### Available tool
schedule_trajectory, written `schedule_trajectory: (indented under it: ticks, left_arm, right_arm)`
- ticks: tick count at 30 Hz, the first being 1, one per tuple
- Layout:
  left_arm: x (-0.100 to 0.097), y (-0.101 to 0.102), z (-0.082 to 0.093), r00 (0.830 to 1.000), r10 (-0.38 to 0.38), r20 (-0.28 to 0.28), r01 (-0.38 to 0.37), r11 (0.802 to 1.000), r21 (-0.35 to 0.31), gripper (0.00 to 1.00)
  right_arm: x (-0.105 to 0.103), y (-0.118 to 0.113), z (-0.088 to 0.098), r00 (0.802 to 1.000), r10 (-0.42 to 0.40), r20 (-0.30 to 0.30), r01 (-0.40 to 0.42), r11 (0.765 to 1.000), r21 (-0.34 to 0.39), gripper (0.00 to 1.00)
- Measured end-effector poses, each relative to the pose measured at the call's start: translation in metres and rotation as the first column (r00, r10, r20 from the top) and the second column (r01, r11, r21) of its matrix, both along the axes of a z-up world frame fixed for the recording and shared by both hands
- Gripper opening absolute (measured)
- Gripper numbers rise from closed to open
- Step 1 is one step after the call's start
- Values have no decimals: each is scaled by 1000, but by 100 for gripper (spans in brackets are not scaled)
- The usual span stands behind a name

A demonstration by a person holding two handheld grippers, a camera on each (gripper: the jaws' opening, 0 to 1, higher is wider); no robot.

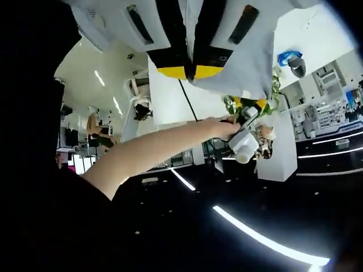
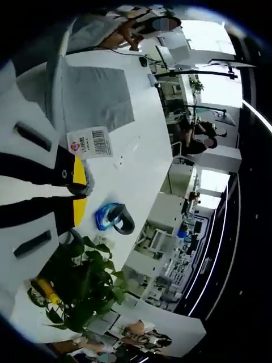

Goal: Fold the towel on the table until its edges align and the towel forms a compact rectangular stack.

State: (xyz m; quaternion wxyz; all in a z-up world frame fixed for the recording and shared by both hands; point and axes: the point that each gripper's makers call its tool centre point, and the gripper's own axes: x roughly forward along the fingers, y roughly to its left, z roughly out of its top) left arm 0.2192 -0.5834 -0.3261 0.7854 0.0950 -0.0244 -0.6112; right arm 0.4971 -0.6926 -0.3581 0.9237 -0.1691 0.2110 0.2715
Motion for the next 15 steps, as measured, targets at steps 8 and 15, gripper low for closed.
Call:
schedule_trajectory:
  ticks: [8, 15]
  left_arm:
    - [-12, -7, 54, 997, -46, -64, 34, 982, -183, 2]
    - [-6, 20, 64, 999, 10, -44, -20, 973, -231, 2]
  right_arm:
    - [-11, 8, 54, 996, 32, 85, -38, 997, 72, 3]
    - [-12, 29, 61, 993, 63, 97, -74, 991, 116, 3]
